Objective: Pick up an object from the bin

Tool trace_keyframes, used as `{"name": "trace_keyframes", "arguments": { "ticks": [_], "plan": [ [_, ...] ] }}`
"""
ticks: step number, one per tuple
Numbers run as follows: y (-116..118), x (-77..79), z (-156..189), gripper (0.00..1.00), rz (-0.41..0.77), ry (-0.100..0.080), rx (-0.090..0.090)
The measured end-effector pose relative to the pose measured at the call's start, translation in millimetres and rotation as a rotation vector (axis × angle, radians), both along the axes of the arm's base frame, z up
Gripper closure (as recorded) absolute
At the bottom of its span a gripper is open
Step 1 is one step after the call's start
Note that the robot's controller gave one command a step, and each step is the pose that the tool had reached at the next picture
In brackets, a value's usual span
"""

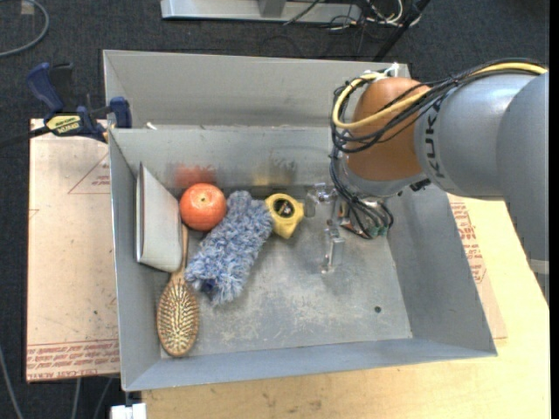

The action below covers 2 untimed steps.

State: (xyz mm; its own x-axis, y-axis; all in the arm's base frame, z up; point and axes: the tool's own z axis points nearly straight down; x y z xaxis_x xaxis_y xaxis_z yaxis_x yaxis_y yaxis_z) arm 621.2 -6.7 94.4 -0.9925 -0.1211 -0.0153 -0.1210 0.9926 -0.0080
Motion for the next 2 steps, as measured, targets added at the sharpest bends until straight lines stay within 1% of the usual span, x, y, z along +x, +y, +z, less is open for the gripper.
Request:
{"name": "trace_keyframes", "arguments": {
  "ticks": [1, 2],
  "plan": [
    [45, 7.5, 38, 0.0, 0.198, -0.005, -0.001],
    [75, 4.5, 57, 0.0, 0.055, -0.011, 0.005]
  ]
}}
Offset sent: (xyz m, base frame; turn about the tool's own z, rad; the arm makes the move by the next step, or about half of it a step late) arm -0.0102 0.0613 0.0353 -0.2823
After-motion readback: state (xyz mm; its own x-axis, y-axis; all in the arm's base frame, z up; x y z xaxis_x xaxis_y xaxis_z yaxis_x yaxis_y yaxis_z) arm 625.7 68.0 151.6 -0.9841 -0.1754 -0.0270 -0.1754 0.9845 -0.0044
